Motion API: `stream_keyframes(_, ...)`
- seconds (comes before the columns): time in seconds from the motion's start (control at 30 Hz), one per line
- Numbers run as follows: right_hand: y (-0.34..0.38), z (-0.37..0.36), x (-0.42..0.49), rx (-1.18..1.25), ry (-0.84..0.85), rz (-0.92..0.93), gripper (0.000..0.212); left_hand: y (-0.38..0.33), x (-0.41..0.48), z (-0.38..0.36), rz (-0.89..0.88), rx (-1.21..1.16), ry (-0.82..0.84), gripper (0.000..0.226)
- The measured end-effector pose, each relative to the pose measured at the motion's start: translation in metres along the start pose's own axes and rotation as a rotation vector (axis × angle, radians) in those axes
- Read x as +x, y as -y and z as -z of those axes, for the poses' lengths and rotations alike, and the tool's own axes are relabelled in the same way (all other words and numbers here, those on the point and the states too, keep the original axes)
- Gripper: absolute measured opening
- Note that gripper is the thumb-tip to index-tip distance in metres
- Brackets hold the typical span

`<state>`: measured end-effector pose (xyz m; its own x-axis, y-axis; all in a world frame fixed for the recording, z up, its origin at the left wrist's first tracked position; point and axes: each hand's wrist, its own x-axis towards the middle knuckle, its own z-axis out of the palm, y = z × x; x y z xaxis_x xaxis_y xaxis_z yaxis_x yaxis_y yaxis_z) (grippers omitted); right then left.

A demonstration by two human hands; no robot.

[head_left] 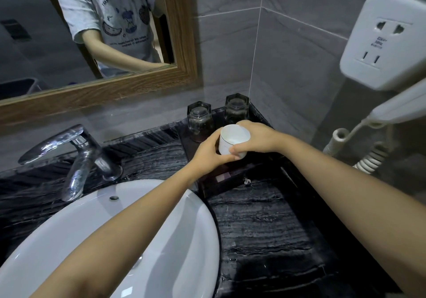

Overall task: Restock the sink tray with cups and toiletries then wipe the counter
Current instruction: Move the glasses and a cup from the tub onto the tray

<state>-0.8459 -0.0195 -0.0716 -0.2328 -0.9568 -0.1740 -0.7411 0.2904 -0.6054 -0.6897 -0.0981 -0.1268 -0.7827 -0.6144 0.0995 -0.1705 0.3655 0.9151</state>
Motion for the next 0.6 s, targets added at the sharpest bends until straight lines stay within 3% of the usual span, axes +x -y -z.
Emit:
stream_keyframes(0.2,0.001,0.006,-0.004,0.066,0.001,0.028,0.058,-0.003,0.002,0.004,0.052,-0.003,-0.047,0.077)
stream_keyframes(0.3,-0.007,0.003,-0.003,0.231,-0.2,-0.011,0.042,-0.002,0.001,0.005,0.089,-0.078,-0.095,0.079)
stream_keyframes(0.37,-0.018,-0.003,-0.001,0.179,-0.332,-0.024,0.032,0.0,0.002,0.004,0.105,-0.111,-0.106,0.08)
stream_keyframes(0.6,-0.053,-0.022,0.007,0.234,-0.42,-0.122,0.02,0.006,0.012,-0.013,0.134,-0.106,-0.05,0.075)
